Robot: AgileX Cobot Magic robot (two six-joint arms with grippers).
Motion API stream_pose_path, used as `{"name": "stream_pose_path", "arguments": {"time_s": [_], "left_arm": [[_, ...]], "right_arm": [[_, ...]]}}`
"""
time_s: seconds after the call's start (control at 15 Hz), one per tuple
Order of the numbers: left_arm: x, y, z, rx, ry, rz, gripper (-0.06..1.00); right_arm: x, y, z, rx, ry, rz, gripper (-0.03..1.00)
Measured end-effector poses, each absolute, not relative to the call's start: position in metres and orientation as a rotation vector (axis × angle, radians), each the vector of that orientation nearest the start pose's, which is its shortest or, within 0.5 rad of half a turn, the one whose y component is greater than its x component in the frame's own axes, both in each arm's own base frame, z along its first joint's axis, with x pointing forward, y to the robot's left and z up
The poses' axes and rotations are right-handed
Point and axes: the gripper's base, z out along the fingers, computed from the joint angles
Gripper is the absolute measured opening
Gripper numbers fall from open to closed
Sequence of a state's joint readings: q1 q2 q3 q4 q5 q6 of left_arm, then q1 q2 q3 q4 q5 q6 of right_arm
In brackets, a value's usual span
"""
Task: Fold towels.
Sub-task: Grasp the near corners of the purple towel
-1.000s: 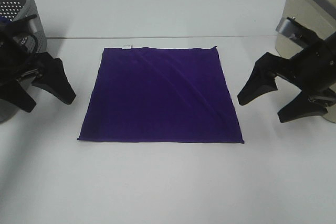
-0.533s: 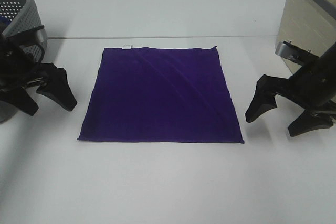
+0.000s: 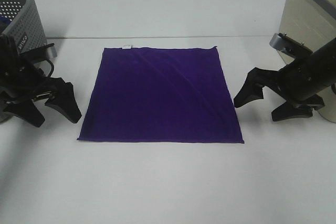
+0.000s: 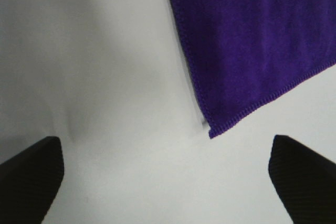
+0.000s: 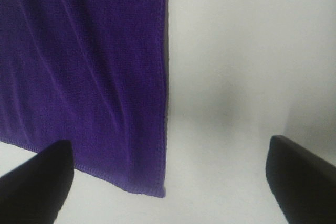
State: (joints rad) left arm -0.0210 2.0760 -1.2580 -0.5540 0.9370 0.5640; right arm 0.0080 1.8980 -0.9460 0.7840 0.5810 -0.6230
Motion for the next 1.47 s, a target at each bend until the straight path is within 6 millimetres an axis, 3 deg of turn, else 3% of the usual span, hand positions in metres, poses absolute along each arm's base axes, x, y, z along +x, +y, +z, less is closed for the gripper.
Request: {"name": "stream_pose_path", "arguments": {"time_s": [0.13, 0.33, 1.0, 1.2, 1.47], "left_arm": [[0.37, -0.046, 0.113, 0.34, 3.028, -0.674, 0.99], [0.372, -0.046, 0.113, 0.305, 3.018, -0.669, 0.99], [0.376, -0.047, 0.113, 0.239, 2.988, -0.663, 0.99], [0.378, -0.051, 0.106, 0.154, 2.993, -0.76, 0.99], [0.376, -0.066, 0.104, 0.192, 3.005, -0.796, 0.96]], "right_arm": [[0.33, 0.039, 0.105, 0.027, 2.858, 0.617, 0.96], [0.333, 0.041, 0.098, 0.056, 2.857, 0.651, 0.95], [0.335, 0.041, 0.097, 0.066, 2.861, 0.673, 0.94], [0.335, 0.042, 0.096, 0.059, 2.864, 0.676, 0.94], [0.335, 0.045, 0.088, 0.085, 2.887, 0.719, 0.92]]}}
